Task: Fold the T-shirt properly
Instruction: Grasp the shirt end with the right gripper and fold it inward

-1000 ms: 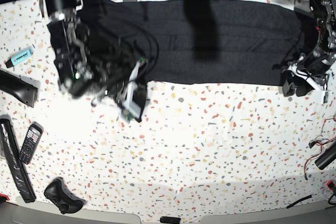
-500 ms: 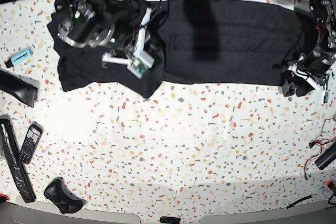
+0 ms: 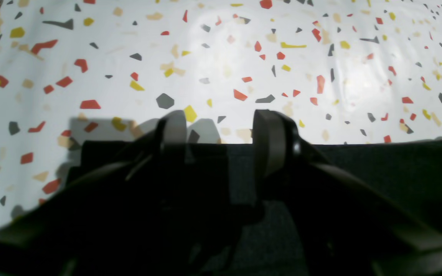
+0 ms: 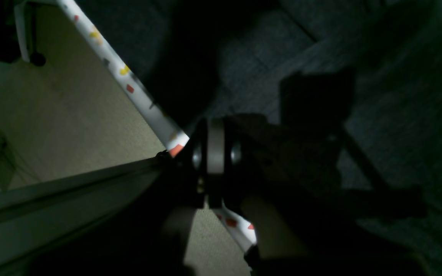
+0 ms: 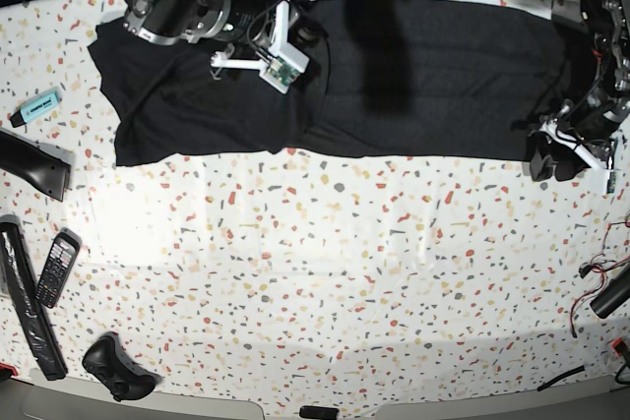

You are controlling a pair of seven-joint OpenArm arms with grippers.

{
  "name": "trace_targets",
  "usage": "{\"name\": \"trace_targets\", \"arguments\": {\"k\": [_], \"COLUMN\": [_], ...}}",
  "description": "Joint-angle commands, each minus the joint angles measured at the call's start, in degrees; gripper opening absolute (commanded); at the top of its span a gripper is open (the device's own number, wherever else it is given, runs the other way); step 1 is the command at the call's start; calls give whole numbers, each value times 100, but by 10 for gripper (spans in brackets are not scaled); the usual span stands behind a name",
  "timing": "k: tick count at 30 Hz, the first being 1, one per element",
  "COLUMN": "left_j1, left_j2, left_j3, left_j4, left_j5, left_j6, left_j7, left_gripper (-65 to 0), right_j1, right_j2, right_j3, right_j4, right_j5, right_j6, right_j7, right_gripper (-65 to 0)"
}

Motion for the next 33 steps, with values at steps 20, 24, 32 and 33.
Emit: {"name": "trace_targets", "arguments": {"k": [20,24,32,33], "left_j1": [216,442,494,492], "left_j2": [-671,-673,-756,-791], "left_j3": [-529,-1154,-1425,-1425], "left_j4": [83,-26,-1228,-1351], "left_j5": [-463,-459,-1423,-1574], "left_j6": [-26,-61,-638,-656], "left_j7": [380,369,734,737], "left_gripper": [-379,-379,-379,-379], "right_j1": [511,503,503,503], "right_j2": [20,20,22,22], "right_j3": [802,1419,2459,2568], "right_j4": [120,120,120,120], "right_j5": [70,76,894,944], "right_j6": [-9,-9,0,9], "right_j7": [109,111,-144,-162], "right_gripper": [-382,-382,-382,-383]}}
